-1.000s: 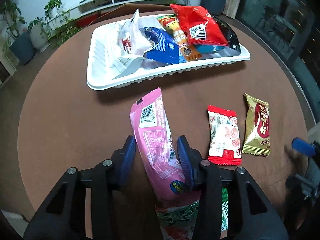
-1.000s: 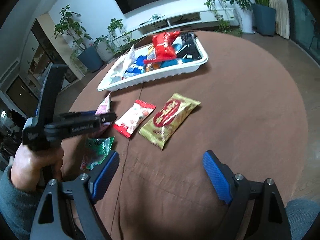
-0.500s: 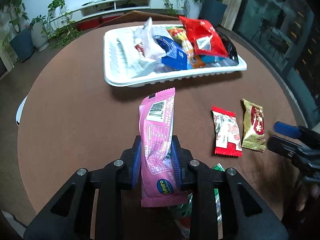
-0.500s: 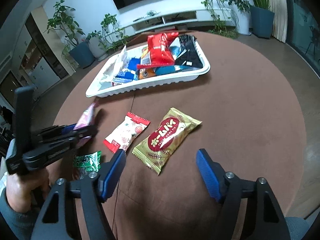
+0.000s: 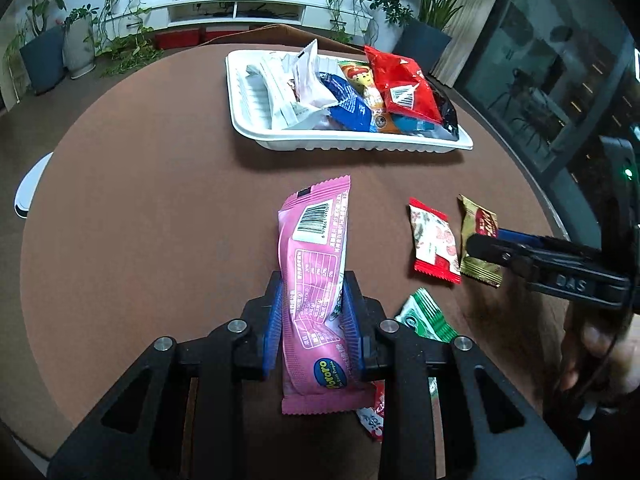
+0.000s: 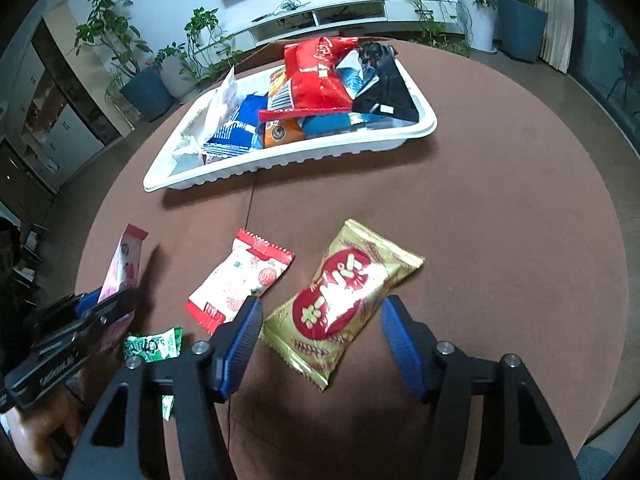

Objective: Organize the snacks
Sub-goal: 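Grasp the gold chocolate bar with the right tool while the left tool holds the pink packet, then carry the pink packet and gold bar over the white tray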

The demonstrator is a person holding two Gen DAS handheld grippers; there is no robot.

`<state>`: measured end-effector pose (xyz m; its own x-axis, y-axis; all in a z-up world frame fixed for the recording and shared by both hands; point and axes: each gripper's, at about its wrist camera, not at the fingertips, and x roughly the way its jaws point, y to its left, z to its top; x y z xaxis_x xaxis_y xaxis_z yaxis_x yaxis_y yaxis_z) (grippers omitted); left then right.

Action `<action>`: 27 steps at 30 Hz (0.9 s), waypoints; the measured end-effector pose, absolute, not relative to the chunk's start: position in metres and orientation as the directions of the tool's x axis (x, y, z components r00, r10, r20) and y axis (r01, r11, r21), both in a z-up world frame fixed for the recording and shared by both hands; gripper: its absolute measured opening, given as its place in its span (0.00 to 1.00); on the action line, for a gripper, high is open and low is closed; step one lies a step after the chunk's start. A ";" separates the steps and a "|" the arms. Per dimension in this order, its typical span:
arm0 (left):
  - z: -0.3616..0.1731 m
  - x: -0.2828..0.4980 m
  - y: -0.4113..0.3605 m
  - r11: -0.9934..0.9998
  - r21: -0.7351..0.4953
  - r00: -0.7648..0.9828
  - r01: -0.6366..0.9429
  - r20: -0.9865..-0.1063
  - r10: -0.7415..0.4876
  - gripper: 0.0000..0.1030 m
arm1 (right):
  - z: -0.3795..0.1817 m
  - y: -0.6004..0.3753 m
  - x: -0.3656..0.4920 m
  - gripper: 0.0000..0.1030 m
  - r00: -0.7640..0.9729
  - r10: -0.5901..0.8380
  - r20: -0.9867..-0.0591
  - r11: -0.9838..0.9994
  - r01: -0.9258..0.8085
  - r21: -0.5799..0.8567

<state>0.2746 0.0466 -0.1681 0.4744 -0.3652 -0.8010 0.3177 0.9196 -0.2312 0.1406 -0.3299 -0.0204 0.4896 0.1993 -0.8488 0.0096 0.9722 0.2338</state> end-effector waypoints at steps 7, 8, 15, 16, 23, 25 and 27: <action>-0.166 0.270 0.047 0.916 -0.253 0.479 0.313 -0.790 -0.382 0.25 | -0.022 -0.313 0.147 0.57 0.485 0.092 -0.870 0.996 -0.050 0.077; -0.166 0.270 0.048 0.916 -0.253 0.479 0.312 -0.790 -0.382 0.25 | -0.023 -0.310 0.147 0.56 0.484 0.073 -0.872 0.997 -0.064 0.048; -0.169 0.271 0.048 0.915 -0.262 0.474 0.307 -0.791 -0.386 0.25 | -0.021 -0.308 0.139 0.40 0.475 0.077 -0.877 0.992 -0.121 0.022; -0.169 0.271 0.048 0.915 -0.263 0.474 0.307 -0.791 -0.386 0.25 | -0.019 -0.309 0.138 0.37 0.472 0.079 -0.878 0.992 -0.123 0.024; -0.169 0.272 0.048 0.913 -0.272 0.469 0.304 -0.792 -0.392 0.25 | -0.017 -0.316 0.132 0.33 0.465 0.102 -0.880 0.990 -0.131 0.046; -0.169 0.271 0.049 0.912 -0.276 0.467 0.303 -0.791 -0.395 0.25 | -0.017 -0.319 0.131 0.33 0.465 0.112 -0.878 0.990 -0.129 0.058; -0.169 0.272 0.049 0.908 -0.291 0.465 0.301 -0.787 -0.406 0.25 | -0.016 -0.323 0.127 0.33 0.467 0.122 -0.876 0.990 -0.124 0.072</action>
